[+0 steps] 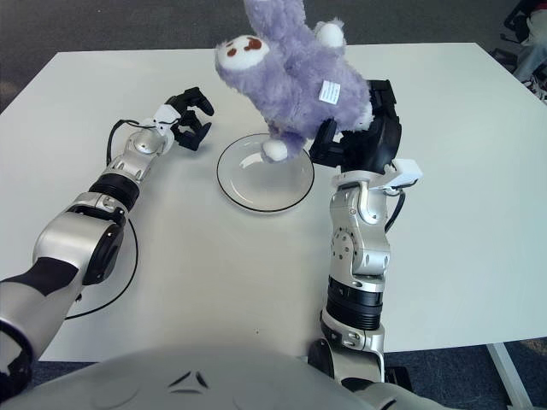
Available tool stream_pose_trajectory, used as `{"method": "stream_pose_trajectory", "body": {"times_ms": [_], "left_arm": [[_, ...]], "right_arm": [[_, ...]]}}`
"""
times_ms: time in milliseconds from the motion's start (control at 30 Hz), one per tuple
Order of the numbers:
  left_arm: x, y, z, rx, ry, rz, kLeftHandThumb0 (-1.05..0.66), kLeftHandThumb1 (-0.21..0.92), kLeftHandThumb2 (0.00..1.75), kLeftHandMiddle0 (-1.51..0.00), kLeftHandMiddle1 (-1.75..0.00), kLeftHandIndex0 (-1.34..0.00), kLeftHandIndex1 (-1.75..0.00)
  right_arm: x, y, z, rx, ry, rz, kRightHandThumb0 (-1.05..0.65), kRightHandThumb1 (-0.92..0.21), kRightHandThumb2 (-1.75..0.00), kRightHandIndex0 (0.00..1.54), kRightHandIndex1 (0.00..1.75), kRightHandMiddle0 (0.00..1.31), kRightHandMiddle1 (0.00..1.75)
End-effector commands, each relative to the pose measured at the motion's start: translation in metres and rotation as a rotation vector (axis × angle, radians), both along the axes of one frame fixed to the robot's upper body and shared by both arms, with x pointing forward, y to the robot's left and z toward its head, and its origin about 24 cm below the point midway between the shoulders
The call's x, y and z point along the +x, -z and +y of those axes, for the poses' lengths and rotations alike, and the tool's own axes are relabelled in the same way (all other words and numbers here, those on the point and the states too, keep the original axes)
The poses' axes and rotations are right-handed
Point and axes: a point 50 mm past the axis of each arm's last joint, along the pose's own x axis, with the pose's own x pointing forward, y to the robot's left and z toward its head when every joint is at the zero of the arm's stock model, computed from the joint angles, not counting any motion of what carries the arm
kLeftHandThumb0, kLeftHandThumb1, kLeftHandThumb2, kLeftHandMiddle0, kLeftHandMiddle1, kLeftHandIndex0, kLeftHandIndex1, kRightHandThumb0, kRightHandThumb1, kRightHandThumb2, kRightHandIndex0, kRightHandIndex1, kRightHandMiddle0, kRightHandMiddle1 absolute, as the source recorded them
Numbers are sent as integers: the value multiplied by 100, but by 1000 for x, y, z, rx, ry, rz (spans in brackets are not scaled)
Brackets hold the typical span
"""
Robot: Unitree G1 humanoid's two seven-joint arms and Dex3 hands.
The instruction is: Put the doll into the plate.
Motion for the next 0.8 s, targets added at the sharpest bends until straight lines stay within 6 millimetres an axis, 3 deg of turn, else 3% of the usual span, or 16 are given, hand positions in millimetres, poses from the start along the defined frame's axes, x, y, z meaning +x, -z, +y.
{"method": "stream_pose_trajectory", "body": {"times_ms": [0, 300, 467, 767], "left_arm": [[1, 0, 2, -1, -14, 1, 0, 33, 124, -72, -151, -38, -175], [0, 1, 2, -5, -47, -28, 0, 31, 125, -74, -150, -39, -175], [-2, 1, 2, -11, -69, -74, 0, 26, 129, -79, -144, -44, -175], [-3, 2, 2, -2, -92, -113, 0, 25, 130, -80, -142, -46, -175]], "right_arm": [[0, -6, 0, 39, -21, 24, 0, 7, -175, 91, 175, 67, 171], [1, -5, -2, 123, -80, 83, 0, -3, -165, 85, 174, 58, 175], [2, -5, -4, 132, -89, 112, 0, 4, -172, 90, 175, 64, 173], [2, -5, -5, 184, -119, 129, 0, 7, -174, 91, 175, 67, 171]]}}
